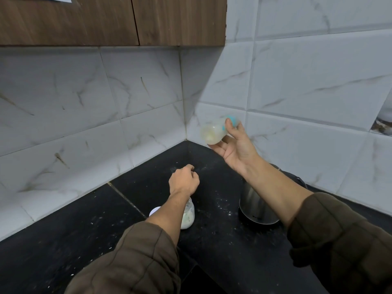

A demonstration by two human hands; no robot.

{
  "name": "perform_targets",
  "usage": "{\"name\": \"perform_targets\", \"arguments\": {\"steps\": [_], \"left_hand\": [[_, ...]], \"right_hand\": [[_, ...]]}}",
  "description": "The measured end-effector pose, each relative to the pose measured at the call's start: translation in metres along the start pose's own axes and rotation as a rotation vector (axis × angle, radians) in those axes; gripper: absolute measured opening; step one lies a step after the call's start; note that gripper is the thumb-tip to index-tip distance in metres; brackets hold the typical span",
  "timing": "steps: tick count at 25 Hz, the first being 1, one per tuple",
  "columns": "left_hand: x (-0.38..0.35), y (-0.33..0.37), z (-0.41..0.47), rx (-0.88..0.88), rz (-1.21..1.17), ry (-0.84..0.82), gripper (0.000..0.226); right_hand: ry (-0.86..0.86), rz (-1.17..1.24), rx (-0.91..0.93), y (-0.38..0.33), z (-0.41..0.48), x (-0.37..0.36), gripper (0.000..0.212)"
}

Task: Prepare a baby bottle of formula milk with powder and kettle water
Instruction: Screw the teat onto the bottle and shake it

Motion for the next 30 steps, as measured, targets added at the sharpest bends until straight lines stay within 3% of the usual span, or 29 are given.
{"name": "perform_targets", "arguments": {"steps": [4, 9, 11, 14, 19, 24, 30], "left_hand": [[-0.001, -0.003, 0.000, 0.010, 0.003, -0.033, 0.037], [-0.002, -0.005, -0.003, 0.010, 0.010, -0.027, 0.037], [-0.002, -0.007, -0.001, 0.014, 0.009, -0.025, 0.037], [0.000, -0.005, -0.001, 0.014, 0.016, -0.030, 0.036], [-0.002, -0.005, -0.003, 0.010, 0.015, -0.027, 0.036], [-0.002, -0.004, -0.001, 0.015, 0.034, -0.042, 0.035], [-0.001, -0.004, -0.002, 0.019, 0.031, -0.054, 0.037]], "right_hand": [[-0.274, -0.269, -0.126, 0.016, -0.013, -0.019, 0.065], [0.039, 0.042, 0.037, -0.004, 0.003, 0.007, 0.048], [-0.052, -0.037, -0.040, 0.001, -0.001, 0.001, 0.048], [-0.259, -0.230, -0.125, 0.014, -0.011, -0.016, 0.065], [0.060, 0.016, 0.030, -0.003, 0.002, 0.008, 0.064], [-0.193, -0.358, -0.079, 0.007, -0.017, -0.019, 0.082], [0.120, -0.345, 0.225, -0.027, -0.007, -0.004, 0.101]]}}
Point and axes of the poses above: each hand's wrist, its own z-axis towards the middle knuckle, its own x-axis out of the back of the hand, y = z × x, the point moved 9 cm from there along z, towards the middle knuckle, and after that the axes turned 1 degree about y, right-handed, at the moved point
